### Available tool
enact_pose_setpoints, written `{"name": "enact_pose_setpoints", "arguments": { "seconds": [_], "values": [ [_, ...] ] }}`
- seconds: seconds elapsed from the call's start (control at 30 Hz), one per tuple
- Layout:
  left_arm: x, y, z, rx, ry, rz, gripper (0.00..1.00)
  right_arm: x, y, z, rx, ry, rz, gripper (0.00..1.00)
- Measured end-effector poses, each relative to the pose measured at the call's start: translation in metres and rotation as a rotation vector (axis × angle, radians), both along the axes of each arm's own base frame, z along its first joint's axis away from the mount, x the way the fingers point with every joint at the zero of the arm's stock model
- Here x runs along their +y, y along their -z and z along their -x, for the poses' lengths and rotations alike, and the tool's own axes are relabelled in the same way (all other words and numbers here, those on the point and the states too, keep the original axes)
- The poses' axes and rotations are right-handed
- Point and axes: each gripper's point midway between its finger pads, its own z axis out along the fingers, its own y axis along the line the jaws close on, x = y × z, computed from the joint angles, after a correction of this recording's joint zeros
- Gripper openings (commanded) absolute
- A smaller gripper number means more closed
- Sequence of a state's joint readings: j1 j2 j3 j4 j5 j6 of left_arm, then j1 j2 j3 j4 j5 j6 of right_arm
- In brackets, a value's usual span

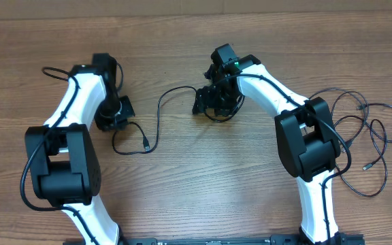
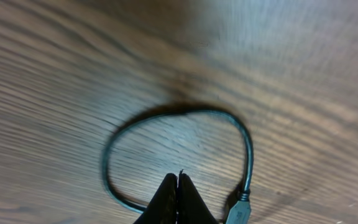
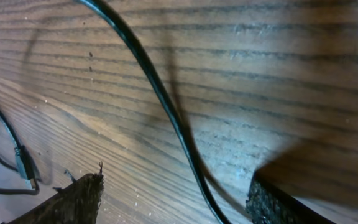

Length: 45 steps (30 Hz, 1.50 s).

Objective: Untangle cables

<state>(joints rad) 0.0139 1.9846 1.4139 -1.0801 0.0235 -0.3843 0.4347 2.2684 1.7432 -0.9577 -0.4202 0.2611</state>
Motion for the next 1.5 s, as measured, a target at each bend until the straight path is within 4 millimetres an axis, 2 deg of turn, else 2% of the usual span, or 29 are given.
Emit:
{"name": "enact_pose_setpoints", "arguments": {
  "seconds": [0.17, 0.27, 0.9, 1.07, 1.17, 1.33, 1.5],
  "values": [
    [-0.012, 0.022, 0.014, 0.021, 0.027, 0.019, 0.04, 0.0, 0.0, 0.002, -0.002, -0.001, -0.009, 0.75],
    [-0.018, 0.031, 0.017, 0.009, 0.036, 0.035, 0.04, 0.007, -0.001, 0.005, 0.006, -0.007, -0.055, 0.75],
    [-0.049, 0.029, -0.008, -0.133, 0.041, 0.204, 0.04, 0.055, -0.009, 0.053, 0.138, -0.097, -0.471, 0.79],
    [-0.065, 0.029, -0.01, -0.142, 0.04, 0.303, 0.04, 0.078, -0.011, 0.064, 0.14, -0.123, -0.555, 0.79],
    [-0.077, 0.028, -0.006, -0.124, 0.026, 0.38, 0.09, 0.096, -0.012, 0.079, 0.158, -0.155, -0.587, 0.79],
    [-0.083, 0.028, -0.004, -0.11, -0.006, 0.414, 0.1, 0.119, -0.025, 0.089, 0.133, -0.229, -0.664, 0.79],
    [-0.084, 0.028, -0.003, -0.103, -0.026, 0.422, 0.09, 0.126, -0.031, 0.091, 0.118, -0.258, -0.7, 0.78]
  ]
}}
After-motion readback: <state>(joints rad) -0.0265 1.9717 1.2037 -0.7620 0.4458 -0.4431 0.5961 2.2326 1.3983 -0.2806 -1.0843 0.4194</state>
